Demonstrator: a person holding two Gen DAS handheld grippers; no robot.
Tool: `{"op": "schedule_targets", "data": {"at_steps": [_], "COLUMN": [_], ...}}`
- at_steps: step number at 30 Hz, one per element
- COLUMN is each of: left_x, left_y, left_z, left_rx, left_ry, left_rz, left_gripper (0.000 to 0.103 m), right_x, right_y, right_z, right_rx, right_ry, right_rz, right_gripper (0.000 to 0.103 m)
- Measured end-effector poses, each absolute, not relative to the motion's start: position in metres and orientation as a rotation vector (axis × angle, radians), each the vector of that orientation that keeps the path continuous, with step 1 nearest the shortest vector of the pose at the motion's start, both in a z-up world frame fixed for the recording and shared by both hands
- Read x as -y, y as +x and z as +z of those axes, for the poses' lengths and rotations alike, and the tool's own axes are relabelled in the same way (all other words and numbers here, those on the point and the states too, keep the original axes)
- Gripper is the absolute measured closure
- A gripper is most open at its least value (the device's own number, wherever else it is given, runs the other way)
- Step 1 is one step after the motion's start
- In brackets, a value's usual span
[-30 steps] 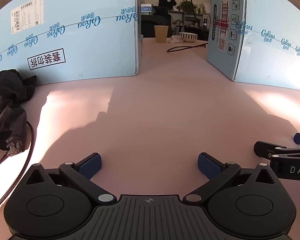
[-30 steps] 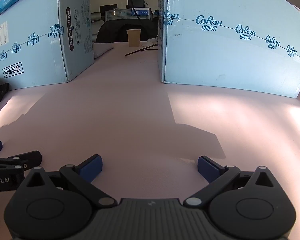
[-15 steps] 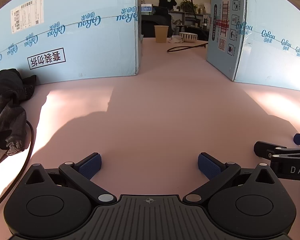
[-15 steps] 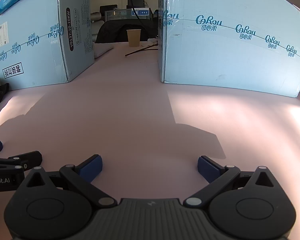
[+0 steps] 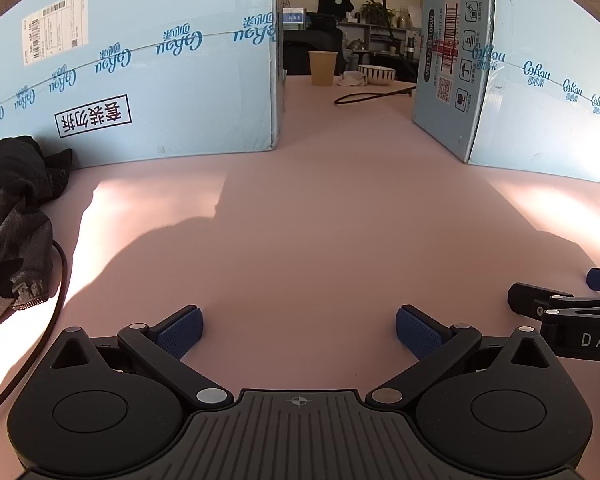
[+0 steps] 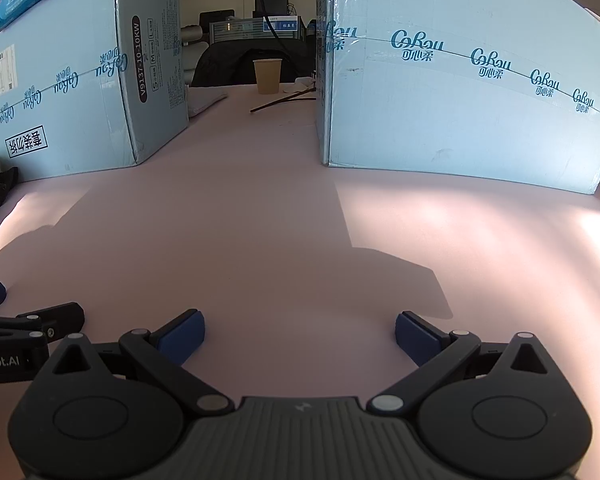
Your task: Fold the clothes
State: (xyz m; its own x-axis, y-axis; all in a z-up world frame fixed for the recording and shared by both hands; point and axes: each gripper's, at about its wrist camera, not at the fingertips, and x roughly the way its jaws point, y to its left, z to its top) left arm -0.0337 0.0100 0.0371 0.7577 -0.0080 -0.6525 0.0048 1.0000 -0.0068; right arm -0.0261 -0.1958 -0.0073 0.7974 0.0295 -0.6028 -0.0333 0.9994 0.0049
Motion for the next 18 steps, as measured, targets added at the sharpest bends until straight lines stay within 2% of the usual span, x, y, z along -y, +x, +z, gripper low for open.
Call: {"op": "schedule_targets", "data": {"at_steps": [18], "left_x": [-0.0118], "left_y": [-0.0338], "left_z": [0.0376], "left_rx": [-0.711], "left_ry": [-0.004], "left_rz": [-0.006], "left_gripper": [0.0], "right_x": [0.196], "right_y": [-0.0261], "right_z": [-0.0088], "right_rx": [-0.647], "right_ry": [-0.005], "right_rz": [0.029], "right_gripper": [0.0]}}
